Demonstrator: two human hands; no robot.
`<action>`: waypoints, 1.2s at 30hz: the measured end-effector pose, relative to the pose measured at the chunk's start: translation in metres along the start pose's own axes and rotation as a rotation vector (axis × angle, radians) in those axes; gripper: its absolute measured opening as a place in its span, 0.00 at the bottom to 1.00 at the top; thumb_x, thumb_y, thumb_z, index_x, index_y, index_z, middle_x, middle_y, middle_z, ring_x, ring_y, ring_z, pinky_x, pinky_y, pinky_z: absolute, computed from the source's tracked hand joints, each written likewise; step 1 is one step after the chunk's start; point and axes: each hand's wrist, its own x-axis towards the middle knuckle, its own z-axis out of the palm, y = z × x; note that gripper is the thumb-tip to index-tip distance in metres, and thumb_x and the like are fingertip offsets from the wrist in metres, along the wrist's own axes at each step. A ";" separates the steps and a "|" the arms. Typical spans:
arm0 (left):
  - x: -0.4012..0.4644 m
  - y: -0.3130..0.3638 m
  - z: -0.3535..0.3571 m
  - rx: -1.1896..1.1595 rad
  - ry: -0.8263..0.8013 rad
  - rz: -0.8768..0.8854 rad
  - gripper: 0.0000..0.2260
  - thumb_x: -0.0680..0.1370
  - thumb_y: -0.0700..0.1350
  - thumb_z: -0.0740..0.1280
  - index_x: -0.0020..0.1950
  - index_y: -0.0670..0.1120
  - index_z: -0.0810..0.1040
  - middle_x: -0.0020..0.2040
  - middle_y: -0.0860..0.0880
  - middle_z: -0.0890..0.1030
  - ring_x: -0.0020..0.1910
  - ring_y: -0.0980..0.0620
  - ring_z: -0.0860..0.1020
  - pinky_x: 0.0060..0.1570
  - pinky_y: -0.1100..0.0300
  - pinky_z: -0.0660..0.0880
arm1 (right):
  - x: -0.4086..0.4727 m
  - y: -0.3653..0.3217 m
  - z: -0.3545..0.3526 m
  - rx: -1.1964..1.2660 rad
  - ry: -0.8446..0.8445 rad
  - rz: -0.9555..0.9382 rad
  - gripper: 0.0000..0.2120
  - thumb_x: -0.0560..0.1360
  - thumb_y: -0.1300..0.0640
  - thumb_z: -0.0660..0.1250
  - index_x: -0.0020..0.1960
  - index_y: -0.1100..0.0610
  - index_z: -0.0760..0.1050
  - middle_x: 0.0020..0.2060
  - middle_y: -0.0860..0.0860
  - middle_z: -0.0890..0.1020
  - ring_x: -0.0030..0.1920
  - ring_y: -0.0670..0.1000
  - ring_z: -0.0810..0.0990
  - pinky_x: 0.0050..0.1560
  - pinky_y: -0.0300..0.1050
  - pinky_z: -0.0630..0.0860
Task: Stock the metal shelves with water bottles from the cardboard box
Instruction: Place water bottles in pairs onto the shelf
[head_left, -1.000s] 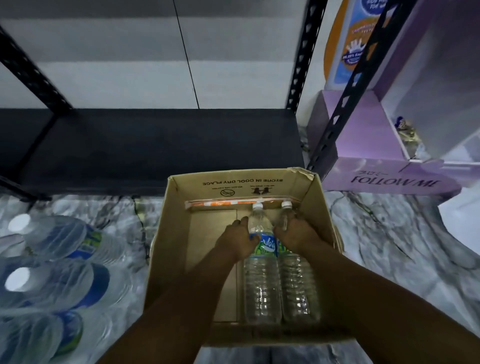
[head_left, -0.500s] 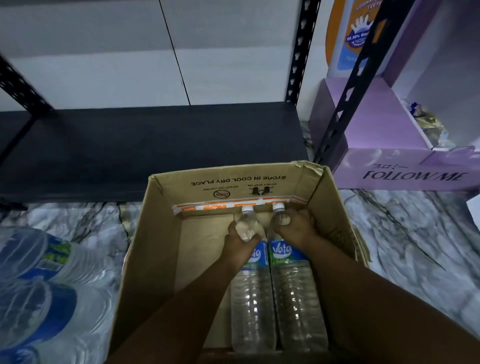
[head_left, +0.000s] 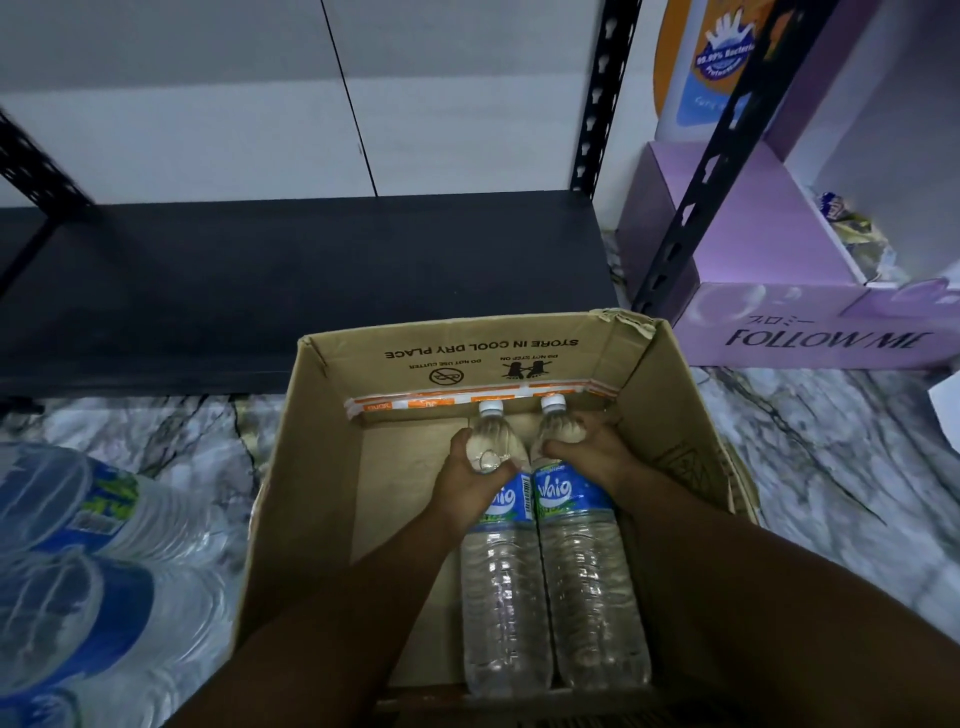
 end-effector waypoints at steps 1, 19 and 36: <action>-0.001 0.000 -0.002 0.008 -0.013 0.017 0.27 0.74 0.43 0.74 0.68 0.51 0.65 0.56 0.48 0.79 0.51 0.52 0.80 0.46 0.65 0.77 | 0.000 0.000 0.001 0.003 0.017 -0.013 0.27 0.66 0.59 0.78 0.60 0.54 0.70 0.52 0.53 0.77 0.47 0.51 0.79 0.41 0.40 0.74; -0.004 0.001 -0.056 0.261 -0.260 0.214 0.32 0.65 0.47 0.79 0.68 0.50 0.73 0.58 0.54 0.81 0.57 0.60 0.79 0.57 0.68 0.73 | -0.029 -0.022 0.011 -0.161 -0.160 -0.215 0.25 0.72 0.66 0.72 0.66 0.61 0.68 0.48 0.49 0.74 0.44 0.41 0.72 0.32 0.17 0.63; -0.009 0.015 -0.054 0.230 -0.306 0.244 0.27 0.69 0.41 0.77 0.67 0.46 0.75 0.58 0.50 0.83 0.58 0.52 0.80 0.60 0.58 0.76 | -0.048 -0.016 -0.002 -0.292 -0.163 -0.341 0.38 0.63 0.55 0.78 0.69 0.52 0.66 0.60 0.49 0.76 0.57 0.46 0.76 0.54 0.33 0.74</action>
